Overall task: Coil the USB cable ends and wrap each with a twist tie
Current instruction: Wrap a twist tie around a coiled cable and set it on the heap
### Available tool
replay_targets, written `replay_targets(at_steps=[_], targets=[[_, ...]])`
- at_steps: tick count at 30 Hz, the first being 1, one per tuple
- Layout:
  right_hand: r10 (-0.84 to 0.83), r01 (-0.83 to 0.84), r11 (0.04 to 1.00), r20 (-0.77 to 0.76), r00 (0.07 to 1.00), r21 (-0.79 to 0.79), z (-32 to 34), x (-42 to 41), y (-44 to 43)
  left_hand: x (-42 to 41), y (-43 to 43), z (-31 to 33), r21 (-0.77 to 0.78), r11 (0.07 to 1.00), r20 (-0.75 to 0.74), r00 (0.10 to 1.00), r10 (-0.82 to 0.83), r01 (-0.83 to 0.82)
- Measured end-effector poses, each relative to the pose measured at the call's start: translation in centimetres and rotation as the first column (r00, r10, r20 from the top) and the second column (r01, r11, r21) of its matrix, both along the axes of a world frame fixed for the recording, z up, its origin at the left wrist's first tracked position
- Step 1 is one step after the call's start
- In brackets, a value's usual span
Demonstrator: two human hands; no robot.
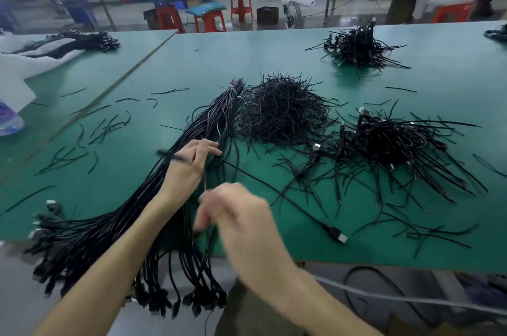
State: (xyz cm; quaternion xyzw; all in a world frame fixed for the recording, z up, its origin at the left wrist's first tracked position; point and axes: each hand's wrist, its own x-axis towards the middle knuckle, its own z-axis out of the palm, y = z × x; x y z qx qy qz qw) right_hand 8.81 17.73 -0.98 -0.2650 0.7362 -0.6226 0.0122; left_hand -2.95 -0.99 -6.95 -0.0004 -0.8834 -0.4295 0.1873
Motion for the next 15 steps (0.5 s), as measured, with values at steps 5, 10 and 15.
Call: replay_targets(at_steps=[5,10,15], targets=[[-0.256,0.283,0.951,0.193,0.947,-0.128,0.2,-4.2,4.0,-0.2,-0.4,-0.6,-0.165,0.986,-0.026,1.0,-0.014,0.01],[-0.214,0.258,0.955,0.26,0.942,-0.149,0.4,-3.9,6.7,-0.2,-0.1,-0.6,-0.27,0.963,-0.002,1.0,-0.015,0.014],[-0.129,0.238,0.929,0.356,0.926,-0.284,2.0,-1.0,7.1,-0.1,-0.2,-0.3,-0.359,0.933,0.026,0.999,0.022,-0.011]])
